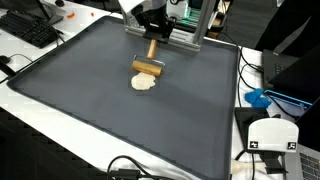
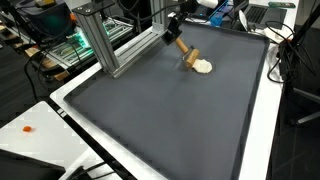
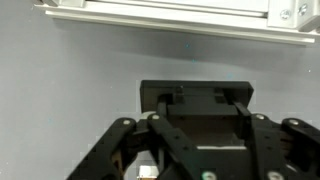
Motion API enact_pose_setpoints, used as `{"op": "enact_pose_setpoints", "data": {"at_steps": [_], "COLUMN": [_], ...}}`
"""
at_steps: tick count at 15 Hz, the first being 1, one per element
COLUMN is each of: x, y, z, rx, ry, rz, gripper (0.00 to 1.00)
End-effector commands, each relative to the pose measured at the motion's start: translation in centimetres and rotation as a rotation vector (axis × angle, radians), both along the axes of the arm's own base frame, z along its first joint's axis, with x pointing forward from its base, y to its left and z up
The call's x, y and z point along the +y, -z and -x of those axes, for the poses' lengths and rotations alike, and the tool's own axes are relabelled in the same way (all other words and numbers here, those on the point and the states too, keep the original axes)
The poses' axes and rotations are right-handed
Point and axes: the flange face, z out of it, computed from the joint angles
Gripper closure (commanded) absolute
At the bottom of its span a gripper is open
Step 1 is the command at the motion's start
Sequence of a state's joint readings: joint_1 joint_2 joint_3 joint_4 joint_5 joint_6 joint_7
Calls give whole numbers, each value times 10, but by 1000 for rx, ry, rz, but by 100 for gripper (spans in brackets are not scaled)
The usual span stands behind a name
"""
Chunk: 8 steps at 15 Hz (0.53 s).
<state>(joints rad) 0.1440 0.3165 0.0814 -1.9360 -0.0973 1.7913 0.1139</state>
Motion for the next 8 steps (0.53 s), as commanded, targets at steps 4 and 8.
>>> {"op": "enact_pose_setpoints", "data": {"at_steps": [4, 8], "x": [-1, 3], "y": [-5, -5], "z": [0, -9], "rx": [7, -26], "ry": [12, 34], "rz": [-27, -44], "gripper": [65, 65]}}
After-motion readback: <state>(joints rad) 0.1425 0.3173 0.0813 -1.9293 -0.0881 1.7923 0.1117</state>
